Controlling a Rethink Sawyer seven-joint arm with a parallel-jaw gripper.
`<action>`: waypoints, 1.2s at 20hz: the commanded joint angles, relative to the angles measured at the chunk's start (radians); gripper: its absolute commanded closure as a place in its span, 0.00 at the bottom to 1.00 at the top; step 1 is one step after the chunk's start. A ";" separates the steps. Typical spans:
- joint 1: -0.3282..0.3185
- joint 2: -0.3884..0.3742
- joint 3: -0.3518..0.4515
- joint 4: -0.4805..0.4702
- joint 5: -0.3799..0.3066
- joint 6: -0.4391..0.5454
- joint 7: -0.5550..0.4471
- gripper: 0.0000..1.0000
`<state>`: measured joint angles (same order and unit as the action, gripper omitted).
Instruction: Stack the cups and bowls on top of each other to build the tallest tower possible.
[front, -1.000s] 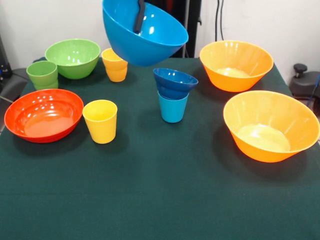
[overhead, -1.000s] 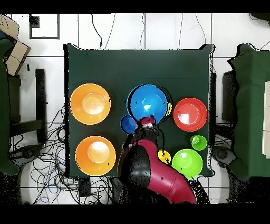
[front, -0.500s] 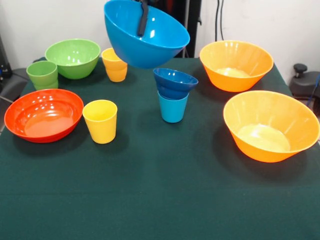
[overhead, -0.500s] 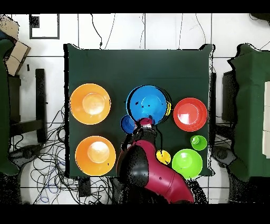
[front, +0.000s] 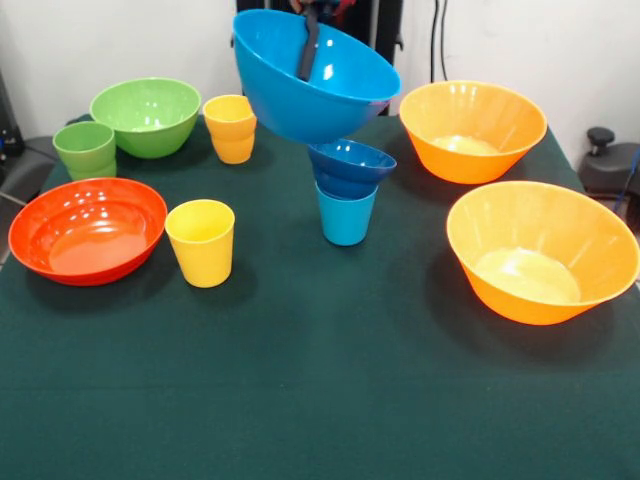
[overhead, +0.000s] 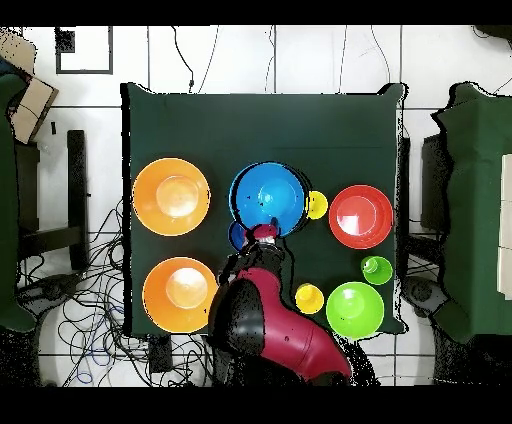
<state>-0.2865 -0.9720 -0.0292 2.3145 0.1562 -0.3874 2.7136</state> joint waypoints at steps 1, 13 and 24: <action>0.030 0.058 0.085 0.040 0.020 -0.031 0.244 1.00; 0.033 0.050 0.090 0.038 0.016 -0.016 0.278 1.00; 0.005 0.009 0.112 0.042 0.008 0.025 0.290 1.00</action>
<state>-0.2641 -0.9477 -0.0266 2.3178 0.1564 -0.3910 2.7585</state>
